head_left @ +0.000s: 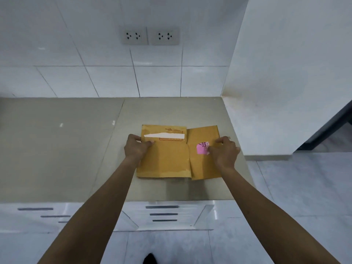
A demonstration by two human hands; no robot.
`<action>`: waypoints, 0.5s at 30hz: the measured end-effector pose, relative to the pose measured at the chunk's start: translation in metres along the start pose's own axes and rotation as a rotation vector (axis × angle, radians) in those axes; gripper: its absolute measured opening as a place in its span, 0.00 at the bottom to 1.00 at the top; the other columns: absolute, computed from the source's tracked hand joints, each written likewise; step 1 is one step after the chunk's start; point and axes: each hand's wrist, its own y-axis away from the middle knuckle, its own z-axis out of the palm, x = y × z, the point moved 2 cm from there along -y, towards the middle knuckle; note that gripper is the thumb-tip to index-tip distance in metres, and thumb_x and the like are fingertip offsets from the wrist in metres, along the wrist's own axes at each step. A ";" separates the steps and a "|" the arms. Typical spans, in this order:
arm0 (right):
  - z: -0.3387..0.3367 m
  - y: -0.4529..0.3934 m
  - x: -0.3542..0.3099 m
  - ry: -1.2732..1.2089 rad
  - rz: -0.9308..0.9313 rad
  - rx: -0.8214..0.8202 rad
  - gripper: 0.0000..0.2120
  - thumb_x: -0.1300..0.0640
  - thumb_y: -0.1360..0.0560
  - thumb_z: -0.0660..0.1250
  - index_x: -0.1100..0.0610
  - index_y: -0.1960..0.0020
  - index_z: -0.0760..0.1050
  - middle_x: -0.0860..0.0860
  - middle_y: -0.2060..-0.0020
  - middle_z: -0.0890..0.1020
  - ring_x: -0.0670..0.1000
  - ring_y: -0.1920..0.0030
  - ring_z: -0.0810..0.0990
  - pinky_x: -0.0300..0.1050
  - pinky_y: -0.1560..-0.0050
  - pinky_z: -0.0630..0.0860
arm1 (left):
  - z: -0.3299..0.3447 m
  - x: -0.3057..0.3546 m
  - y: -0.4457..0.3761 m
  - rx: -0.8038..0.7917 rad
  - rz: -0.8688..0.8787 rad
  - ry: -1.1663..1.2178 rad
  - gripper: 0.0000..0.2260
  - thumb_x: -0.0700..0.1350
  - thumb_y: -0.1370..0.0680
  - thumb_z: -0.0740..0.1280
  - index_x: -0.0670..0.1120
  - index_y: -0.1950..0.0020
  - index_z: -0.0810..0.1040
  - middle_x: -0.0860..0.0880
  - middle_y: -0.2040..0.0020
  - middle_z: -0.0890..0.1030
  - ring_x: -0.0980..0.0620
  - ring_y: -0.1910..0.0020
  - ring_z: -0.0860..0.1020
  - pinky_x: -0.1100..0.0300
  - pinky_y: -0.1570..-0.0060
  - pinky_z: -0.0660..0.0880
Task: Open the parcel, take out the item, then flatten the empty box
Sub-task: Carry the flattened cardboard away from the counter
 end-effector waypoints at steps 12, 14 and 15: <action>-0.133 0.000 0.109 0.127 -0.092 0.020 0.17 0.51 0.31 0.73 0.57 0.46 0.77 0.56 0.48 0.81 0.60 0.45 0.74 0.43 0.53 0.58 | 0.106 -0.002 0.153 -0.076 0.029 0.067 0.31 0.50 0.28 0.73 0.51 0.30 0.62 0.43 0.33 0.72 0.41 0.41 0.74 0.48 0.43 0.73; -0.149 0.005 0.124 0.124 -0.045 0.027 0.17 0.50 0.30 0.72 0.56 0.45 0.77 0.56 0.47 0.80 0.60 0.43 0.72 0.43 0.55 0.59 | 0.119 0.005 0.169 -0.136 0.135 0.003 0.31 0.50 0.27 0.73 0.53 0.29 0.62 0.43 0.32 0.72 0.42 0.40 0.74 0.50 0.43 0.73; -0.158 0.007 0.133 0.120 -0.020 0.032 0.16 0.50 0.30 0.72 0.55 0.45 0.77 0.56 0.47 0.79 0.61 0.43 0.72 0.43 0.56 0.59 | 0.126 0.010 0.179 -0.183 0.191 -0.032 0.31 0.51 0.27 0.73 0.54 0.29 0.62 0.43 0.32 0.71 0.41 0.39 0.73 0.49 0.41 0.73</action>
